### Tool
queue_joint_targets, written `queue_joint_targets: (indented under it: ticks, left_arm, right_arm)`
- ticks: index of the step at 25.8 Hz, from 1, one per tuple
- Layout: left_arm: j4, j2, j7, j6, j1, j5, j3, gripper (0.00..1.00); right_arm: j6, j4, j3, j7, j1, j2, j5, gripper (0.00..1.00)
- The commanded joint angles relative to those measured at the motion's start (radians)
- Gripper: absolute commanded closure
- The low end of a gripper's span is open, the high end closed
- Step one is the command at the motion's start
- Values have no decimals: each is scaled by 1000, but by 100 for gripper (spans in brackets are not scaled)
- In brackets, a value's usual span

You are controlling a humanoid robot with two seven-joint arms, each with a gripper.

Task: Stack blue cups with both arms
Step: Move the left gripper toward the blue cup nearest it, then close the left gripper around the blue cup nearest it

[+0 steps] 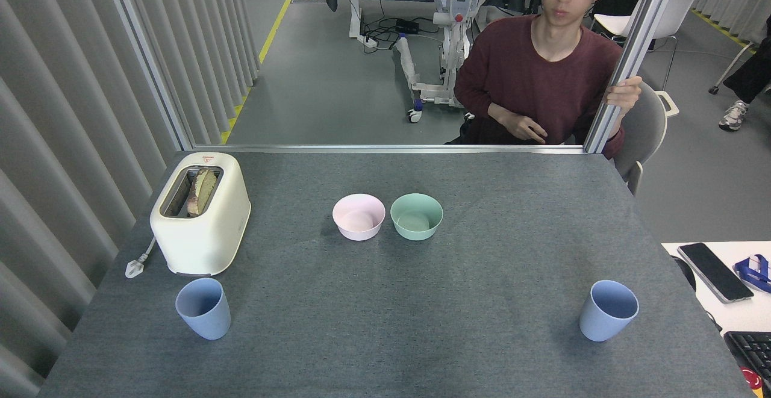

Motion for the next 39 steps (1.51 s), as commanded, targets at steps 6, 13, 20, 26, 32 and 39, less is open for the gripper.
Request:
queue_joint_targets:
  ticks: [6,13,20,26,32,39]
  left_arm:
    - [34,5,-13,-7,-48,5,3,0]
    - [250,-2,-19,-4,-286,-6,-6,0]
    - [427,12,-37,-5,-455,-64,-57,0]
    - [494,12,-36,-4,-522,-88,-78,0]
    - [525,14,-37,-7,-562,-90,-85,0]
    - [594,15,-28,-1,-617,-90,-112,0]
  right_arm:
    - [0,3,1,-1,-1,-1,1,0]
    - [0,6,1,-1,-1,-1,1,0]
    - [2,9,0,-1,-1,-1,1,0]
    - [12,12,1,-1,-1,-1,1,0]
    - [16,13,1,-1,-1,-1,1,0]
    - [14,12,1,-1,-2,1,0,0]
